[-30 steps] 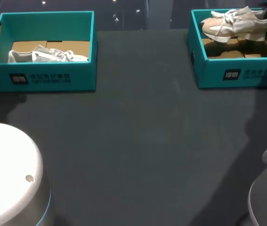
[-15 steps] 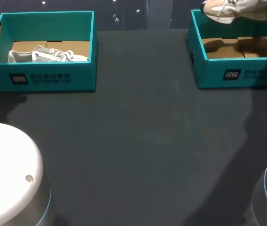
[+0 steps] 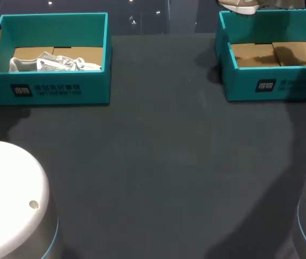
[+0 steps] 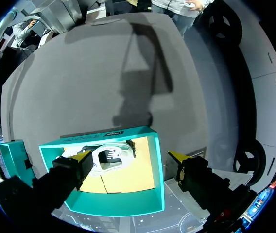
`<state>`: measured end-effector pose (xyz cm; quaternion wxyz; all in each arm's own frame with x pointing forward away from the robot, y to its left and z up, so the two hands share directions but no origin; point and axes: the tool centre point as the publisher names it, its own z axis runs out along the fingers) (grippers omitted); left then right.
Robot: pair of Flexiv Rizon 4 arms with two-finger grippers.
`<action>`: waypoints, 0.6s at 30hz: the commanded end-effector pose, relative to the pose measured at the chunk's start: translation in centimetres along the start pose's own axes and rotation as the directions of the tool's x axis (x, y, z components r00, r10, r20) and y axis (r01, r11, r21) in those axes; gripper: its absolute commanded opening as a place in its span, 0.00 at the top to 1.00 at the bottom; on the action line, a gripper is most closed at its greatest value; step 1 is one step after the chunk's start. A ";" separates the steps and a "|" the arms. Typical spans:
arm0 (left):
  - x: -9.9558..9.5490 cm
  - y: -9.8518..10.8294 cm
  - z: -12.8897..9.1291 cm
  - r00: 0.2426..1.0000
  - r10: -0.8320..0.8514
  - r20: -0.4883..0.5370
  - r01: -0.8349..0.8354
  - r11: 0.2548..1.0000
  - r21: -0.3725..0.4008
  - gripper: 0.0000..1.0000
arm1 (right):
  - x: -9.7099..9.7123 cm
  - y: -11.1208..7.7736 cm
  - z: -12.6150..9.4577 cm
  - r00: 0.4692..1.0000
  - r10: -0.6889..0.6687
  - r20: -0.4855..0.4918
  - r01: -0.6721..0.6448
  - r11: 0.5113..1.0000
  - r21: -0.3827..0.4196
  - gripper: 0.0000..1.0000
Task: Take the shoe out of the shoebox, open the shoe tongue, remove and reinsert the insole, then place the shoe into the shoebox
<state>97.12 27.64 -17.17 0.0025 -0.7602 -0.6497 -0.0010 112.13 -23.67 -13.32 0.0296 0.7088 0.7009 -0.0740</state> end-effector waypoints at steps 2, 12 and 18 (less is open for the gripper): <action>0.0 -0.1 0.0 1.000 0.000 -0.003 0.000 1.000 -0.001 0.00 | 3.8 -11.7 -2.3 0.998 0.021 0.059 -0.006 0.970 -0.243 1.00; 0.0 -0.1 0.0 1.000 0.000 -0.003 0.000 1.000 -0.001 0.00 | 11.9 -21.5 -2.6 0.993 0.046 0.106 -0.015 0.961 -0.276 1.00; 0.0 -0.1 0.0 1.000 0.000 -0.003 0.000 1.000 -0.001 0.00 | 15.6 -24.5 -2.6 0.989 0.011 0.145 0.033 0.954 -0.298 1.00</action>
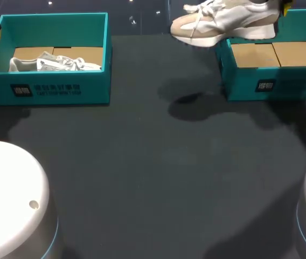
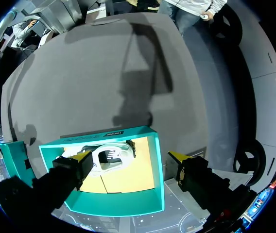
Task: Take the shoe out of the shoebox, open the shoe tongue, remove and reinsert the insole, then place the shoe into the shoebox
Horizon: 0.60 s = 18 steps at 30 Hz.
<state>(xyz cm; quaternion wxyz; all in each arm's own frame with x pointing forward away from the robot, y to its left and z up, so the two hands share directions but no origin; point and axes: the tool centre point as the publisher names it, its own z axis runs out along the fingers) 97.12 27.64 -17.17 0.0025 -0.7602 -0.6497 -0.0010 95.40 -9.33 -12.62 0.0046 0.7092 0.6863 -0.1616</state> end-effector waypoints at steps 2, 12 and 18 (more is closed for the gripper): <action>0.0 -0.1 0.0 1.000 0.000 -0.003 0.000 1.000 -0.001 0.00 | 1.5 -7.6 0.2 0.999 0.015 0.053 0.011 0.893 -0.449 1.00; 0.0 -0.1 0.0 1.000 0.000 -0.003 0.000 1.000 -0.001 0.00 | 1.5 -7.6 0.2 0.999 0.015 0.053 0.011 0.893 -0.449 1.00; 0.0 -0.1 0.0 1.000 0.000 -0.003 0.000 1.000 -0.001 0.00 | 2.3 -8.8 0.1 0.987 0.056 0.149 0.015 0.898 -0.439 1.00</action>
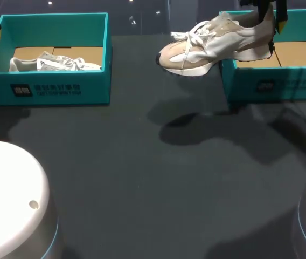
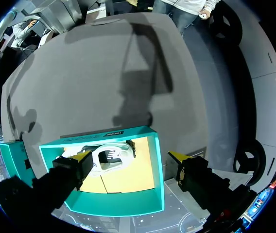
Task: Take the shoe out of the shoebox, open the shoe tongue, remove and reinsert the insole, then place the shoe into the shoebox
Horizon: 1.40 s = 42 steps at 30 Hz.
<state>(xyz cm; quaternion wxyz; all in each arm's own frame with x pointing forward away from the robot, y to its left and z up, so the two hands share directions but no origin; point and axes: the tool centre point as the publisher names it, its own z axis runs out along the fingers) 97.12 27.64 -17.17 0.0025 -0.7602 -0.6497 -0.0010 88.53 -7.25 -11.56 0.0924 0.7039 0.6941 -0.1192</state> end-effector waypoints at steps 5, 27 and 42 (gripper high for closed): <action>0.0 -0.1 0.0 1.000 0.000 -0.002 0.000 1.000 -0.001 0.00 | 3.6 -5.7 1.0 0.984 0.031 0.177 0.020 0.960 -0.278 1.00; 0.0 -0.1 0.0 1.000 0.000 -0.002 0.000 1.000 -0.001 0.00 | 10.1 -13.0 3.7 0.976 0.102 0.191 -0.036 0.947 -0.320 1.00; 0.0 -0.1 0.0 1.000 0.000 -0.002 0.000 1.000 -0.001 0.00 | 15.2 -18.8 10.5 0.972 0.152 0.176 -0.106 0.963 -0.249 1.00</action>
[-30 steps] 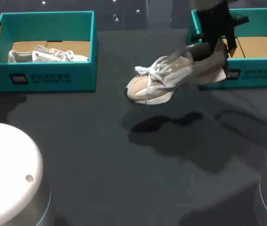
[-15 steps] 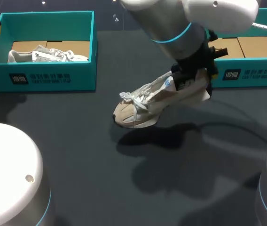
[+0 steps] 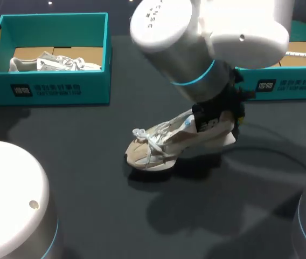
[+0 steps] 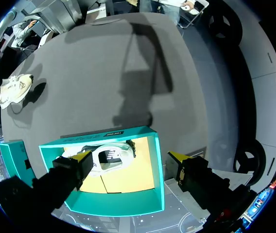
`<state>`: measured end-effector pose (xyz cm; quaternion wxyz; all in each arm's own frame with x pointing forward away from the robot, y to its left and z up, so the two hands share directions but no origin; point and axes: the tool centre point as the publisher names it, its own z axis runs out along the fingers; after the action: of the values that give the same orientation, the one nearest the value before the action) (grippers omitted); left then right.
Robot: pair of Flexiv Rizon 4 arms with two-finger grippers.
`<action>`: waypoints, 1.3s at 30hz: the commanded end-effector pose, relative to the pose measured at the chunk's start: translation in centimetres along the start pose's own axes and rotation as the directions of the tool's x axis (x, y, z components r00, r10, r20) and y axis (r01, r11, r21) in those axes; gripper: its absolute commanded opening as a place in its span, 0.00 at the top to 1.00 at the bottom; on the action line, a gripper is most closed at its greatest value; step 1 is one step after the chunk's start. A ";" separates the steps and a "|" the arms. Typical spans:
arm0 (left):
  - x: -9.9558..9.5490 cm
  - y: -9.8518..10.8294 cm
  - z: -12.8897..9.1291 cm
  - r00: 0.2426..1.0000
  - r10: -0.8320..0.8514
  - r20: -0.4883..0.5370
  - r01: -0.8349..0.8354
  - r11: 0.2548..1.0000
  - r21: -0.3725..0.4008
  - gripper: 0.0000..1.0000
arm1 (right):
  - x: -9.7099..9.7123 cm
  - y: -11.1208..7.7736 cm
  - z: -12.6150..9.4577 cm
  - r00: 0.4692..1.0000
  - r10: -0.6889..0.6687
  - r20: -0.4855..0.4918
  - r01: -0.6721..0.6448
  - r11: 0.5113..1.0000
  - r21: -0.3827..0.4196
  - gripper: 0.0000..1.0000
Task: Take the shoe out of the shoebox, open the shoe tongue, remove and reinsert the insole, then place the shoe into the shoebox
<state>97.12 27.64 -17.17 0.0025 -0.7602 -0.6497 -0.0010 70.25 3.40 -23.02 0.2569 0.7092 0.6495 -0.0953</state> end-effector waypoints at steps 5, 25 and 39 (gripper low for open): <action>0.0 -0.1 0.0 1.000 0.001 -0.002 -0.001 1.000 -0.001 0.00 | 3.5 -3.3 1.7 0.996 0.052 -0.070 -0.048 0.997 0.058 1.00; 0.0 -0.1 0.0 1.000 0.001 -0.002 -0.001 1.000 -0.001 0.00 | 8.1 -5.9 5.0 0.986 0.067 -0.155 -0.038 0.983 0.182 1.00; 0.0 -0.1 0.0 1.000 0.001 -0.002 -0.001 1.000 -0.001 0.00 | 8.4 -5.9 8.0 0.972 0.074 -0.223 -0.028 0.979 0.202 1.00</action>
<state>97.12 27.64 -17.17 0.0025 -0.7602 -0.6497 -0.0010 67.18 7.82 -34.37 0.1229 0.7540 0.6406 -0.0782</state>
